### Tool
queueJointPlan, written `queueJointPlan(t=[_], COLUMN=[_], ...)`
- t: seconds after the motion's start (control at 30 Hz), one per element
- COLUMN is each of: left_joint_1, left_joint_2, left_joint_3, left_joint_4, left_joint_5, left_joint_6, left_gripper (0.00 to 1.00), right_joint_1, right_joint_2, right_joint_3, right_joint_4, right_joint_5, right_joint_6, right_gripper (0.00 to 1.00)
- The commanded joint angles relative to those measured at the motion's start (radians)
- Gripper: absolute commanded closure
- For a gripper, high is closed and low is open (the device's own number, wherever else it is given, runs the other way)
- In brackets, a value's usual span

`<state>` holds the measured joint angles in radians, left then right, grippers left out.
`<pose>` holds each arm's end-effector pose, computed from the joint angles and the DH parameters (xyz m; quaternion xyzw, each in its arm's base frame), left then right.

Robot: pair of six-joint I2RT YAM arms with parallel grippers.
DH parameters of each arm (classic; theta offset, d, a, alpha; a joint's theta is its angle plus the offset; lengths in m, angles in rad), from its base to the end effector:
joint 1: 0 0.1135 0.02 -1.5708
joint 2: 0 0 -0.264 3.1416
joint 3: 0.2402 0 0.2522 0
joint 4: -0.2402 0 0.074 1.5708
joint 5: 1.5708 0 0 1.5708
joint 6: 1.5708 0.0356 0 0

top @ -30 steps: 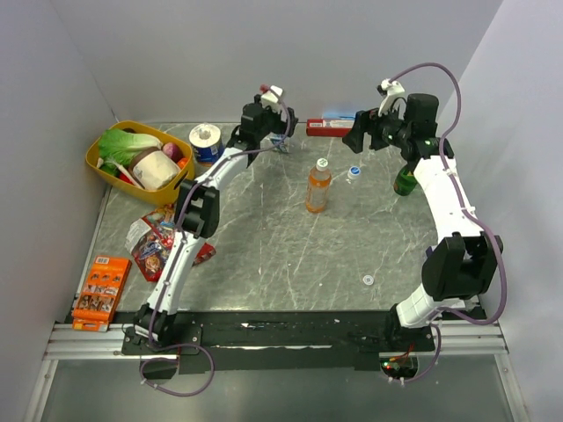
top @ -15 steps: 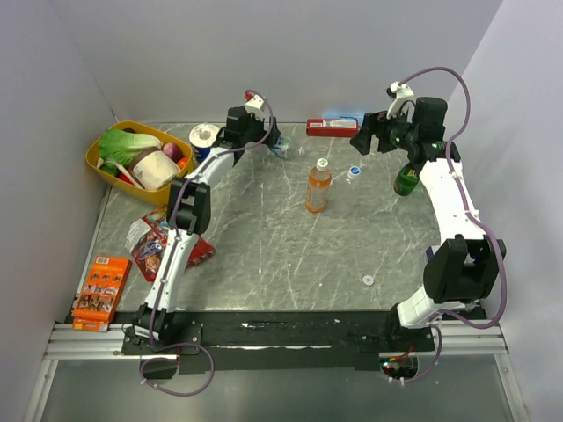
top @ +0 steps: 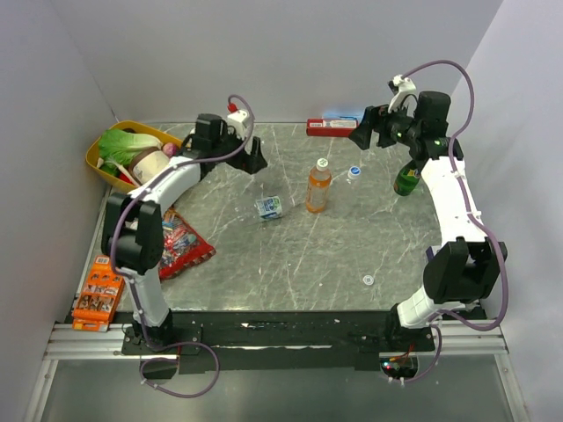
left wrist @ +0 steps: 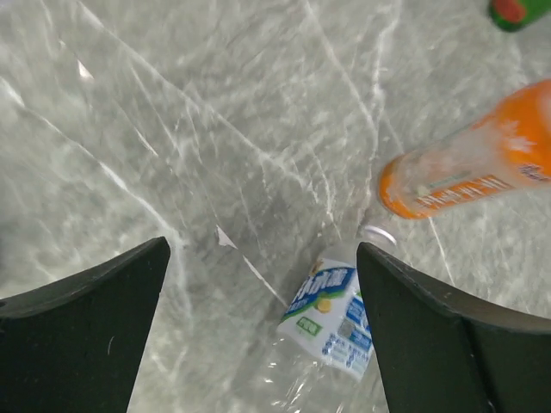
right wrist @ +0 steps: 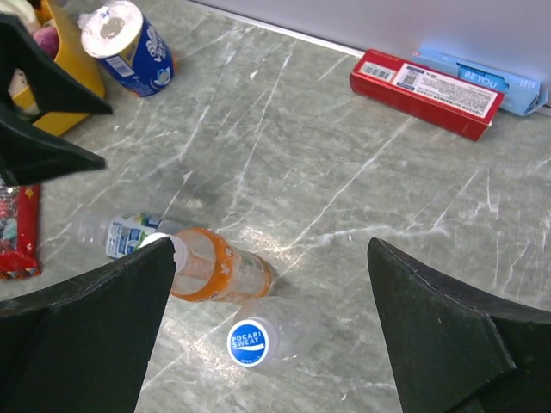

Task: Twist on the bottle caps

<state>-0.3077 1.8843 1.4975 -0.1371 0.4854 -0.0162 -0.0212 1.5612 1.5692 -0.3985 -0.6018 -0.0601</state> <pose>0.4164 -0.1498 0.2750 0.2410 0.8144 -0.2837 0.4453 0.3579 0.0126 0.4001 -0.1803 0.7902 0.2244 0.5411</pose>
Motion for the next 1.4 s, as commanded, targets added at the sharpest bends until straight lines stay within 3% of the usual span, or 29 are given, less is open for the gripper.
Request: queueJointPlan(t=[0.0,0.1,0.13,0.23,0.4,0.57,0.7,1.13,1.23,1.27,1.37], left_joint_1=[0.042,0.007,-0.008,-0.082,-0.160,-0.169,-0.171,-0.169,-0.165,-0.156,-0.131], left_joint_2=[-0.106,-0.096,-0.099,-0.122,-0.023,0.055,0.082,0.161,0.116,0.104,0.010], left_joint_3=[0.015,0.118,0.121,0.034,0.072,0.119,0.076,0.020,-0.043,-0.075,-0.150], left_joint_4=[-0.093,-0.466,-0.530,-0.458,-0.459,-0.477,-0.495,-0.472,-0.414,-0.398,-0.349], left_joint_5=[0.226,0.237,0.201,0.015,-0.079,-0.137,-0.163,-0.082,-0.035,-0.021,0.027], left_joint_6=[0.251,0.553,0.561,0.466,0.415,0.465,0.519,0.490,0.473,0.440,0.379], left_gripper=[0.04,0.04,0.04,0.04,0.04,0.04,0.04,0.01,0.18,0.28,0.39], right_joint_1=[0.003,0.001,0.003,0.003,0.001,0.003,0.003,0.001,0.004,0.006,0.017], right_joint_2=[-0.056,-0.087,-0.093,-0.122,-0.168,-0.210,-0.236,-0.240,-0.234,-0.233,-0.227], right_joint_3=[0.054,0.057,0.055,0.031,-0.015,-0.032,-0.043,-0.032,-0.023,-0.020,-0.009], right_joint_4=[-0.005,-0.037,-0.043,-0.034,0.000,-0.020,-0.031,-0.045,-0.054,-0.054,-0.059], right_joint_5=[-0.023,-0.015,-0.015,-0.018,-0.019,-0.026,-0.023,-0.050,-0.064,-0.079,-0.111], right_joint_6=[-0.021,-0.060,-0.070,-0.073,-0.043,-0.046,-0.053,-0.041,-0.037,-0.032,-0.017], right_gripper=[0.01,0.01,0.01,0.01,0.01,0.01,0.01,0.01,0.01,0.01,0.01])
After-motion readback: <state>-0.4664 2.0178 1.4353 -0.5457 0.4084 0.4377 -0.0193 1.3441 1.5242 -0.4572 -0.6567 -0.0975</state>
